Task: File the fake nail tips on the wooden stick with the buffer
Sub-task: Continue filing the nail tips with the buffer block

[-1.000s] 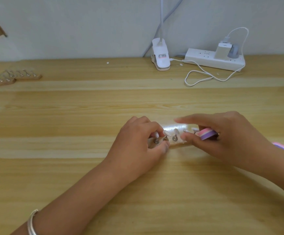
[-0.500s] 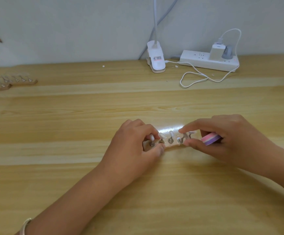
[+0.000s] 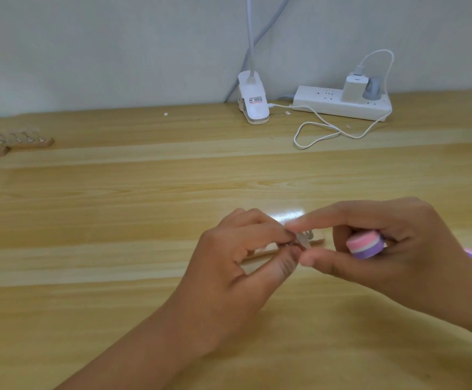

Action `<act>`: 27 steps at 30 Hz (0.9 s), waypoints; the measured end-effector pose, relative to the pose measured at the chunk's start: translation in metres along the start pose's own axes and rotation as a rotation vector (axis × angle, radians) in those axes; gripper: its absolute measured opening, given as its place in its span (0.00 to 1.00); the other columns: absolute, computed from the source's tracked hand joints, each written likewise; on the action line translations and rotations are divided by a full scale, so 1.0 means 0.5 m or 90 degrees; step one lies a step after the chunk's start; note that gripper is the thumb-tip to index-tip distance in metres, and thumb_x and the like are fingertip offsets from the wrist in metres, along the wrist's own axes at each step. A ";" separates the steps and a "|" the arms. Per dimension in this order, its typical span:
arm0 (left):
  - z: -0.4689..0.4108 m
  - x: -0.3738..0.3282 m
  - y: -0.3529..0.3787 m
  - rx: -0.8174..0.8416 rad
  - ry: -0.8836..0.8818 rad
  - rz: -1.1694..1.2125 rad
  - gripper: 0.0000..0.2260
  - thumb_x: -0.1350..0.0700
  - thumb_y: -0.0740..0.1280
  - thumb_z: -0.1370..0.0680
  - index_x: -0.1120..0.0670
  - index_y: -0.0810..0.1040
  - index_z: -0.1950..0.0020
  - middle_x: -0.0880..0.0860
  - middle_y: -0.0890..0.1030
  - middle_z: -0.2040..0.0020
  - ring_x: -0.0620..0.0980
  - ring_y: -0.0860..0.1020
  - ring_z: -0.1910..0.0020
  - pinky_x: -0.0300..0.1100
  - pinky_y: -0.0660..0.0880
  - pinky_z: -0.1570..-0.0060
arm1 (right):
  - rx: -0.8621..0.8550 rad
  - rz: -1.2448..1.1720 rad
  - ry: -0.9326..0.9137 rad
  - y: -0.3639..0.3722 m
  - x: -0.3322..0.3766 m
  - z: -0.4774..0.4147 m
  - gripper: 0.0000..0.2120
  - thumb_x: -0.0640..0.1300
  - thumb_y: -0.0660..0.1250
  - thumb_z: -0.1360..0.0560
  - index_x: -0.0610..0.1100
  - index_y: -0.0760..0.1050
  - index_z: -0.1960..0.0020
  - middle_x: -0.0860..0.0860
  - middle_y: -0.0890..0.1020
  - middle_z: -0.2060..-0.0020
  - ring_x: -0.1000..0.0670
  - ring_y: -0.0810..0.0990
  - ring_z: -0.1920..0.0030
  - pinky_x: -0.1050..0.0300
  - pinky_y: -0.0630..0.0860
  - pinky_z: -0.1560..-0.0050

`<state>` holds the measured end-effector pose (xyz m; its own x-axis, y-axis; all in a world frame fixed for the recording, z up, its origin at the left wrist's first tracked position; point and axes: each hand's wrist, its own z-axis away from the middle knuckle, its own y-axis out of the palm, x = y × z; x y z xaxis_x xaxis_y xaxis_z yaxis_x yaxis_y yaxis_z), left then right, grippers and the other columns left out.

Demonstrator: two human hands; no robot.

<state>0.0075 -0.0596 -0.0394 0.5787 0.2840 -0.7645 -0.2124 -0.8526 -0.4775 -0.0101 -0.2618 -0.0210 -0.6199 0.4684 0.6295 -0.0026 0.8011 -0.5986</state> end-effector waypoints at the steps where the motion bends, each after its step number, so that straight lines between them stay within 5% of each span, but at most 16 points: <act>1: -0.001 0.001 0.000 -0.005 -0.003 -0.001 0.03 0.54 0.71 0.24 0.49 0.84 0.54 0.41 0.80 0.58 0.40 0.76 0.58 0.26 0.65 0.59 | 0.017 -0.011 0.008 0.000 -0.001 0.001 0.13 0.53 0.73 0.28 0.56 0.82 0.44 0.59 0.72 0.70 0.60 0.68 0.69 0.70 0.66 0.66; 5: -0.005 0.008 -0.004 -0.034 -0.033 -0.006 0.04 0.57 0.70 0.26 0.52 0.85 0.56 0.45 0.81 0.59 0.44 0.77 0.58 0.27 0.65 0.61 | 0.052 -0.034 0.083 0.000 -0.019 0.009 0.11 0.52 0.55 0.23 0.54 0.70 0.42 0.50 0.71 0.64 0.53 0.68 0.66 0.60 0.67 0.64; 8: -0.007 0.012 -0.007 -0.032 -0.046 -0.015 0.05 0.57 0.70 0.25 0.52 0.86 0.53 0.44 0.81 0.58 0.41 0.77 0.57 0.26 0.65 0.60 | 0.018 -0.010 0.108 0.002 -0.034 0.013 0.09 0.50 0.49 0.21 0.52 0.67 0.47 0.56 0.69 0.63 0.53 0.66 0.64 0.62 0.65 0.63; 11: -0.008 0.016 -0.006 -0.040 -0.050 -0.015 0.06 0.57 0.71 0.25 0.50 0.86 0.51 0.42 0.80 0.57 0.39 0.76 0.57 0.27 0.66 0.58 | -0.012 0.029 0.059 0.008 -0.045 0.008 0.09 0.46 0.51 0.18 0.48 0.69 0.44 0.60 0.71 0.53 0.56 0.73 0.55 0.70 0.68 0.52; 16: -0.008 0.021 -0.005 -0.042 -0.034 -0.045 0.05 0.55 0.70 0.25 0.47 0.84 0.53 0.42 0.79 0.57 0.46 0.77 0.53 0.29 0.65 0.56 | -0.035 0.134 0.005 0.017 -0.061 0.003 0.13 0.44 0.59 0.18 0.46 0.75 0.36 0.50 0.71 0.43 0.57 0.74 0.39 0.69 0.66 0.36; 21: -0.008 0.027 -0.006 -0.044 -0.009 -0.062 0.06 0.55 0.68 0.23 0.48 0.84 0.52 0.42 0.79 0.57 0.49 0.76 0.54 0.32 0.67 0.56 | -0.114 0.144 -0.044 0.018 -0.052 0.004 0.13 0.38 0.67 0.21 0.46 0.78 0.37 0.48 0.75 0.45 0.55 0.78 0.44 0.64 0.71 0.40; 27: -0.006 0.031 -0.006 -0.041 0.024 -0.121 0.07 0.55 0.68 0.23 0.48 0.85 0.49 0.45 0.79 0.57 0.49 0.73 0.55 0.36 0.68 0.54 | -0.057 0.168 -0.138 0.035 -0.039 0.010 0.12 0.34 0.67 0.21 0.42 0.80 0.39 0.47 0.79 0.46 0.48 0.80 0.46 0.56 0.76 0.45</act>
<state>0.0195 -0.0541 -0.0483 0.6327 0.4266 -0.6463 -0.0474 -0.8117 -0.5821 -0.0019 -0.2589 -0.0464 -0.7418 0.5819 0.3334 0.2432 0.6967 -0.6749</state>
